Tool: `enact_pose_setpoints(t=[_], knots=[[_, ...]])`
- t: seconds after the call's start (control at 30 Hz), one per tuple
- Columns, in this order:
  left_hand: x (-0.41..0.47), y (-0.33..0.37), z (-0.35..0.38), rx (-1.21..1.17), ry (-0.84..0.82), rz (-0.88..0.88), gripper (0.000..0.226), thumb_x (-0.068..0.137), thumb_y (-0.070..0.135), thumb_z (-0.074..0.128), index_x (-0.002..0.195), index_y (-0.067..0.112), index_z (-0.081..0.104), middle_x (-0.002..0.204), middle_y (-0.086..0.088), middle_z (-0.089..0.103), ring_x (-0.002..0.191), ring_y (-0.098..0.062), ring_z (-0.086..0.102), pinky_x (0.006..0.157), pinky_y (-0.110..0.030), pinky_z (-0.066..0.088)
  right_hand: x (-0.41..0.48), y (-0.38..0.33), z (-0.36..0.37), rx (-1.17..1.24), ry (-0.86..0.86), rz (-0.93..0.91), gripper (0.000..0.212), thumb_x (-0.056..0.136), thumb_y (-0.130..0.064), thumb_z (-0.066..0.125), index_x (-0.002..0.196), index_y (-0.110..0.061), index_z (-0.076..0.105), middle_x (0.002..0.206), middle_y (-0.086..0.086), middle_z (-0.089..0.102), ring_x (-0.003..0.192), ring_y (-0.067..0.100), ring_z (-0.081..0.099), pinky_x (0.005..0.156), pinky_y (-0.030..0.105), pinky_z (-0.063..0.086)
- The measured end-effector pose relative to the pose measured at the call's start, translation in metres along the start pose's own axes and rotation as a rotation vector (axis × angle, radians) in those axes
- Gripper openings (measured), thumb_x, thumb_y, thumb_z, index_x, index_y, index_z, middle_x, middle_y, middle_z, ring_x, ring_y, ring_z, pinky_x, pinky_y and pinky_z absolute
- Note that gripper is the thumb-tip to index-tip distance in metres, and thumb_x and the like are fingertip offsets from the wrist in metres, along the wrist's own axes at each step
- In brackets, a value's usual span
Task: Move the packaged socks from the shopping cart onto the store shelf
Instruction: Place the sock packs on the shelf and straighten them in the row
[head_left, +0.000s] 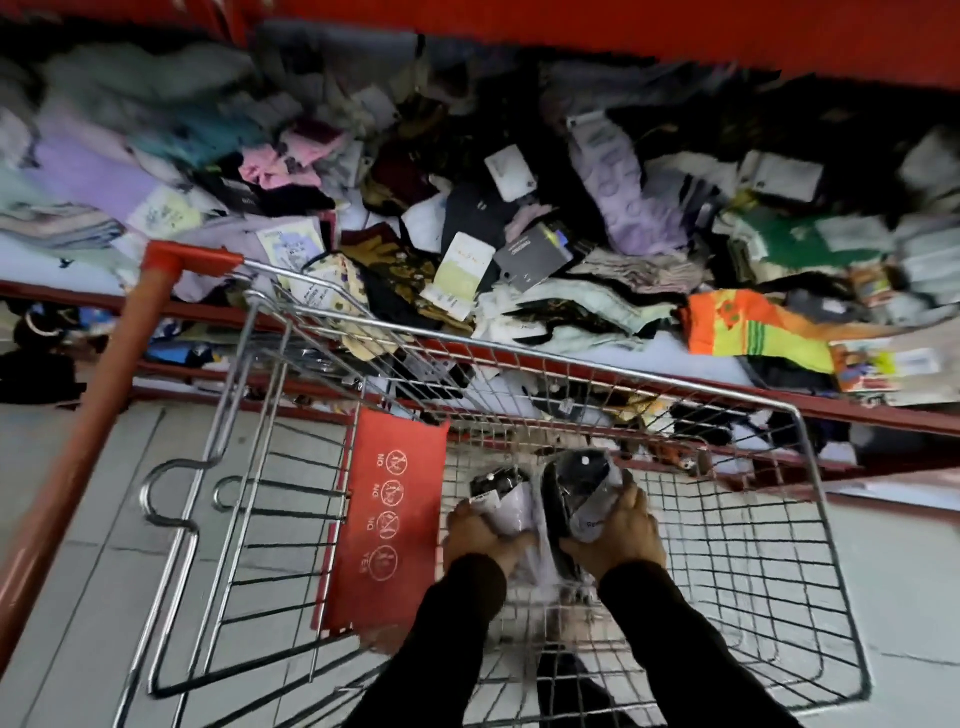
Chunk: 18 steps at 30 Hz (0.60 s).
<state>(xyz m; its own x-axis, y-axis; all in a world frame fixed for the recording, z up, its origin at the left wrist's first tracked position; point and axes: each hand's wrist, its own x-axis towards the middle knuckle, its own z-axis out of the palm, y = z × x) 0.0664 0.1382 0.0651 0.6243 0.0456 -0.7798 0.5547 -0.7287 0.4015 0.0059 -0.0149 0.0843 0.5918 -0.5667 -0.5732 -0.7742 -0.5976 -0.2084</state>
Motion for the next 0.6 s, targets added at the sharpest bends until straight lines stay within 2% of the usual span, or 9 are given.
enact_pose_setpoints(t=[0.07, 0.13, 0.2, 0.23, 0.33, 0.43, 0.5, 0.6], knots=[[-0.013, 0.011, 0.002, -0.042, -0.006, 0.019, 0.053, 0.066, 0.025, 0.090, 0.100, 0.021, 0.050, 0.102, 0.000, 0.063, 0.092, -0.015, 0.057, 0.076, -0.021, 0.045, -0.010, 0.006, -0.021, 0.011, 0.034, -0.027, 0.136, 0.058, -0.062, 0.082, 0.153, 0.002, 0.007, 0.155, 0.018, 0.026, 0.141, 0.033, 0.038, 0.115, 0.039, 0.038], [-0.026, 0.020, -0.001, -0.026, 0.017, 0.041, 0.066, 0.055, 0.044, 0.090, 0.101, 0.020, 0.051, 0.106, 0.001, 0.065, 0.094, -0.017, 0.061, 0.085, -0.021, 0.050, -0.020, 0.011, -0.039, 0.019, 0.072, -0.069, 0.135, 0.059, -0.060, 0.083, 0.154, 0.000, 0.008, 0.156, 0.018, 0.026, 0.140, 0.033, 0.039, 0.114, 0.037, 0.038], [-0.027, 0.020, -0.001, 0.008, 0.099, 0.108, 0.091, 0.038, 0.062, 0.083, 0.112, 0.020, 0.050, 0.115, -0.002, 0.064, 0.102, -0.024, 0.065, 0.095, -0.032, 0.055, -0.030, 0.013, -0.054, 0.043, 0.109, -0.102, 0.135, 0.060, -0.061, 0.083, 0.154, -0.001, 0.007, 0.158, 0.021, 0.024, 0.141, 0.033, 0.039, 0.115, 0.038, 0.037], [-0.035, 0.023, -0.005, 0.015, 0.121, 0.136, 0.096, 0.038, 0.060, 0.086, 0.117, 0.019, 0.049, 0.120, -0.004, 0.062, 0.106, -0.027, 0.064, 0.097, -0.035, 0.055, -0.034, 0.014, -0.060, 0.051, 0.128, -0.120, 0.135, 0.060, -0.062, 0.082, 0.154, -0.001, 0.008, 0.158, 0.022, 0.024, 0.142, 0.034, 0.037, 0.117, 0.039, 0.036], [-0.063, 0.037, -0.021, -0.011, 0.169, 0.255, 0.099, 0.049, 0.048, 0.092, 0.129, 0.018, 0.042, 0.125, -0.004, 0.058, 0.106, -0.025, 0.061, 0.096, -0.028, 0.051, -0.048, 0.014, -0.081, 0.134, 0.212, -0.194, 0.131, 0.058, -0.058, 0.085, 0.152, 0.000, 0.015, 0.152, 0.021, 0.032, 0.142, 0.034, 0.036, 0.118, 0.043, 0.035], [-0.090, 0.057, -0.039, -0.024, 0.285, 0.427, 0.112, 0.047, 0.054, 0.087, 0.140, 0.020, 0.033, 0.138, -0.010, 0.054, 0.123, -0.030, 0.056, 0.105, -0.042, 0.050, -0.059, 0.010, -0.107, 0.241, 0.321, -0.262, 0.127, 0.055, -0.060, 0.082, 0.149, -0.002, 0.020, 0.148, 0.021, 0.038, 0.138, 0.035, 0.041, 0.116, 0.048, 0.038], [-0.109, 0.074, -0.053, -0.069, 0.330, 0.506, 0.110, 0.057, 0.042, 0.091, 0.146, 0.015, 0.031, 0.146, -0.011, 0.043, 0.133, -0.032, 0.047, 0.112, -0.043, 0.043, -0.063, 0.004, -0.126, 0.287, 0.390, -0.290, 0.125, 0.057, -0.056, 0.085, 0.149, 0.002, 0.022, 0.149, 0.023, 0.036, 0.140, 0.036, 0.039, 0.118, 0.044, 0.036], [-0.136, 0.103, -0.075, -0.128, 0.434, 0.637, 0.106, 0.062, 0.035, 0.091, 0.146, 0.014, 0.031, 0.148, -0.012, 0.040, 0.134, -0.032, 0.046, 0.111, -0.042, 0.044, -0.072, -0.006, -0.159, 0.399, 0.531, -0.357, 0.117, 0.056, -0.044, 0.090, 0.142, 0.005, 0.028, 0.138, 0.021, 0.043, 0.133, 0.037, 0.043, 0.112, 0.039, 0.040]])
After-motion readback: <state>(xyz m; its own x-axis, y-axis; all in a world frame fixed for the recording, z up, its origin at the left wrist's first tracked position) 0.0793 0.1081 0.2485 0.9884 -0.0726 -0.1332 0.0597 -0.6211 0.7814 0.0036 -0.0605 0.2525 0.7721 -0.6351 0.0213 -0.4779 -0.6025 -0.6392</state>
